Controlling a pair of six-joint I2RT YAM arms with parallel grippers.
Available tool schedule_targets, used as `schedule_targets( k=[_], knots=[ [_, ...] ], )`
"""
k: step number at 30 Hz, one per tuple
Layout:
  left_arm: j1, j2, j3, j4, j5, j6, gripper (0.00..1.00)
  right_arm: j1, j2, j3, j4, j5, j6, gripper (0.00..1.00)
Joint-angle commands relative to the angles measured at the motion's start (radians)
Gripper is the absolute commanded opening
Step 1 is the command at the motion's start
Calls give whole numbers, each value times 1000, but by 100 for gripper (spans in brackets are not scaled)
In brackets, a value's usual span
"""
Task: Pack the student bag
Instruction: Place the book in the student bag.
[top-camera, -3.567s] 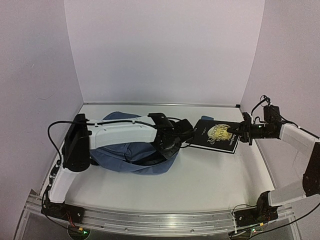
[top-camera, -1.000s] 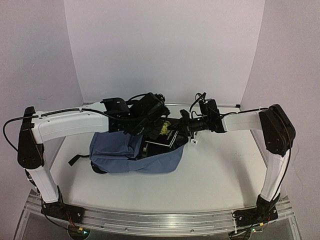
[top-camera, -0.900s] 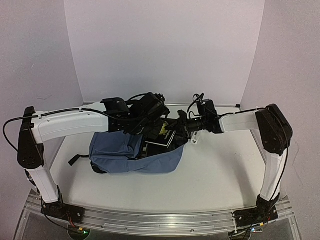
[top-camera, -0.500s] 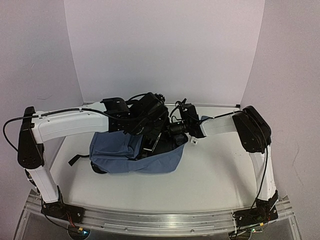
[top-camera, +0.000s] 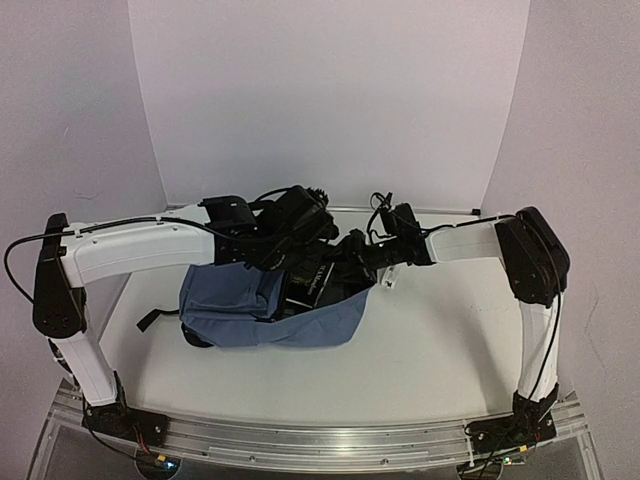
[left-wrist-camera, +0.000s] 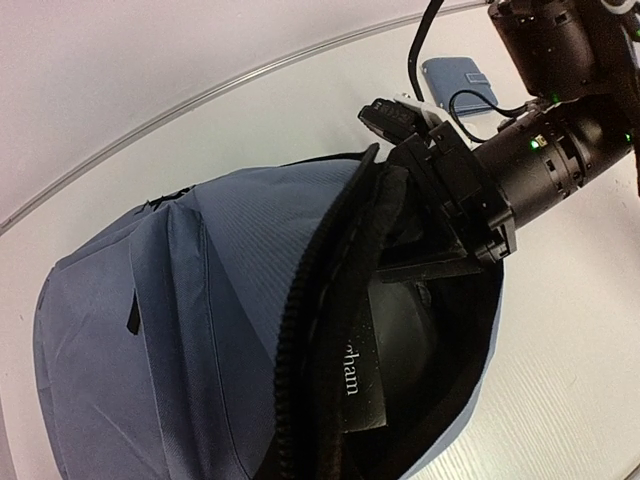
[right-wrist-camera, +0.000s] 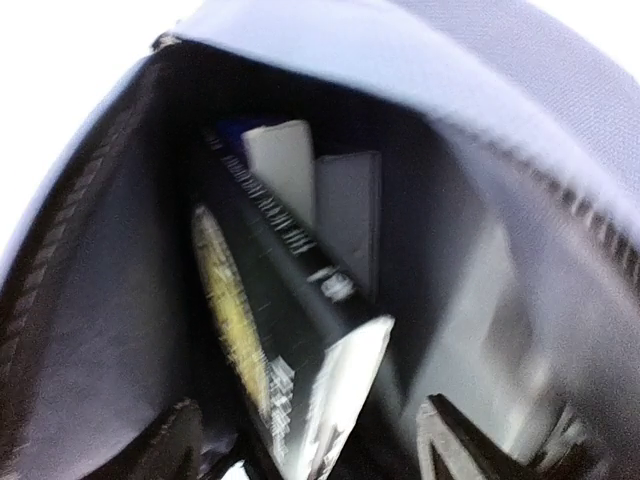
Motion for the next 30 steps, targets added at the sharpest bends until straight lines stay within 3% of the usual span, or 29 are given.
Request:
schedule_targets(
  k=[1,6,9,13,14,30],
  knots=[
    [0,-65,2,60,-1,-8,0,11,-69,-18,-29,16,-39,61],
    [3,-67,1,69,6,-4,0,19,-41,13,-29,13,-29,57],
    [3,-68,-7,75,13,-4,0,28,-11,66,-27,19,-39,48],
    [3,-62,-8,76,23,-4,0,44,56,159,-22,5,-34,22],
    [2,-62,-8,75,25,-5,0,49,66,173,-20,6,-33,19],
    [12,-57,-31,85,68,-20,0,119,234,321,269,5,168,18]
  ],
)
